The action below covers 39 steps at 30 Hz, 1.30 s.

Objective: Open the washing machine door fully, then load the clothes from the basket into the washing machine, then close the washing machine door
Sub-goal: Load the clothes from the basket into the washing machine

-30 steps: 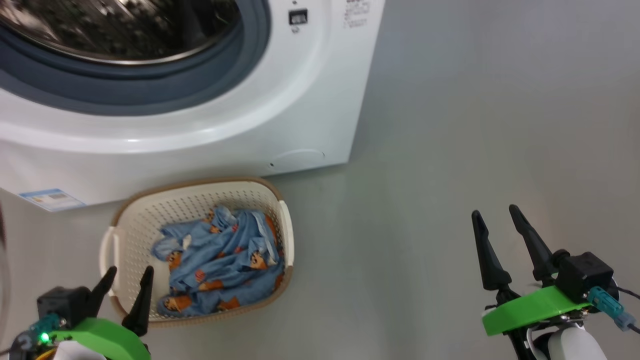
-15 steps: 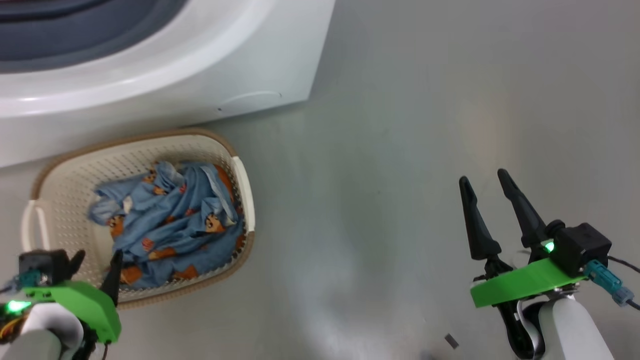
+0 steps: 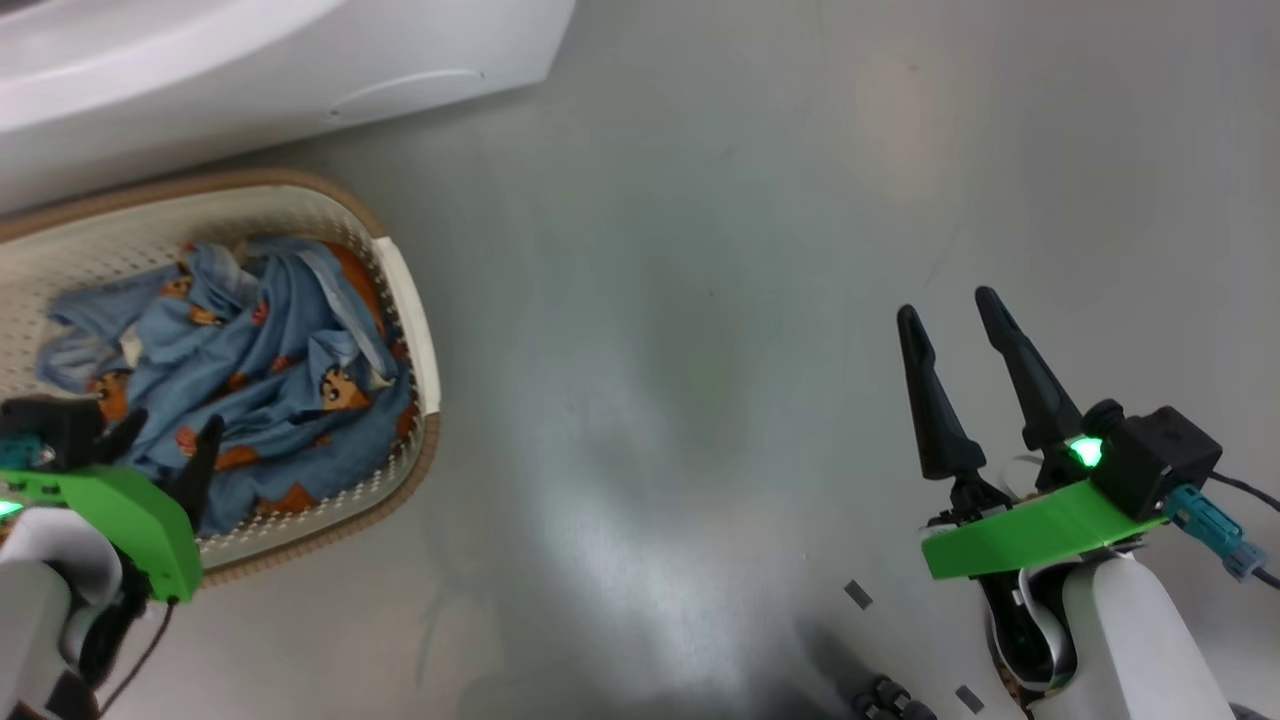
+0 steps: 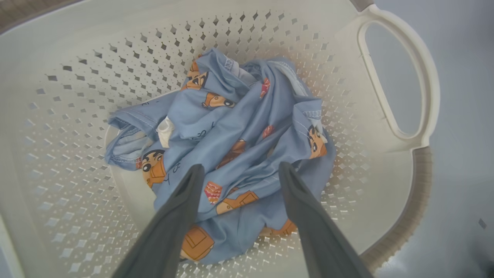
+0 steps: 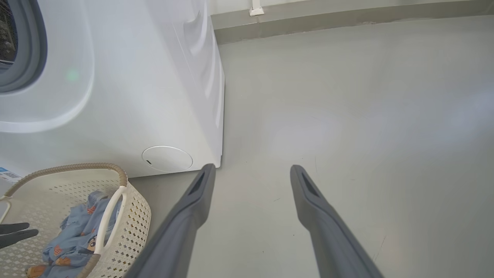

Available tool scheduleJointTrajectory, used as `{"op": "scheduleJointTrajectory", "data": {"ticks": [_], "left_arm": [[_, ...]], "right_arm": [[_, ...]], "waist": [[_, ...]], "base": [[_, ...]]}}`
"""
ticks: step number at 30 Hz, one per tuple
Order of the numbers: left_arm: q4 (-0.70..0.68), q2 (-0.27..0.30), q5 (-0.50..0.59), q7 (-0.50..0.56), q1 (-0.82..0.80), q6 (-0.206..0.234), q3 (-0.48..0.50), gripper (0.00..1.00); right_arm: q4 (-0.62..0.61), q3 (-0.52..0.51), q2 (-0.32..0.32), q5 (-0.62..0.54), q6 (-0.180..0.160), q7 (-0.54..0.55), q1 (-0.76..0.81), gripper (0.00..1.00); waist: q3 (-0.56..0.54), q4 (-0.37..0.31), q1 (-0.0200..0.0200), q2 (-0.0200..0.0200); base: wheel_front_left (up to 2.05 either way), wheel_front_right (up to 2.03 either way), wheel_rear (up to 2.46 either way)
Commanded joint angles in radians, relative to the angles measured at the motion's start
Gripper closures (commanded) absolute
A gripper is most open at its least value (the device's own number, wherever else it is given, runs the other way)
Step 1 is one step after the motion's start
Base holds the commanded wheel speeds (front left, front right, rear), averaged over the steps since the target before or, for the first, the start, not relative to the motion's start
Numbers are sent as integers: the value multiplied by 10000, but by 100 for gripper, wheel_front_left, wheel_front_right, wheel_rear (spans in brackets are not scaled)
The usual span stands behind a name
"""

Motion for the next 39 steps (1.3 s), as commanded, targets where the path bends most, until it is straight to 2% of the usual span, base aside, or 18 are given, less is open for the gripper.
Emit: {"op": "scheduleJointTrajectory", "data": {"ticks": [1, 16, 24, 31, 39], "left_arm": [[16, 527, -149, 13, -212, 4, 186, 0], [812, 1563, -687, 204, -1816, 4, -1509, 0], [1094, 1874, -950, 146, -2555, 4, -2344, 0], [1383, 1878, -1094, -22, -3218, 4, -2981, 0], [1842, 1515, -1147, -411, -3630, 4, -3622, 0]], "right_arm": [[-254, 283, 16, 81, 16, -74, -15, 0], [-596, 516, 16, 339, 16, -74, -63, 0], [-821, 519, 16, 345, 16, -74, -14, 0], [-923, 571, 16, 162, 16, -74, -44, 0], [-1084, 425, 16, -69, 16, -74, 44, 0]], "waist": [[468, -299, 0, 0], [1710, -873, 0, 0], [2246, -977, 0, 0], [2621, -925, 0, 0], [2786, -750, 0, 0]], "base": [[0, 0, 0], [0, 0, 0], [0, 0, 0], [0, 0, 0], [0, 0, 0]]}}
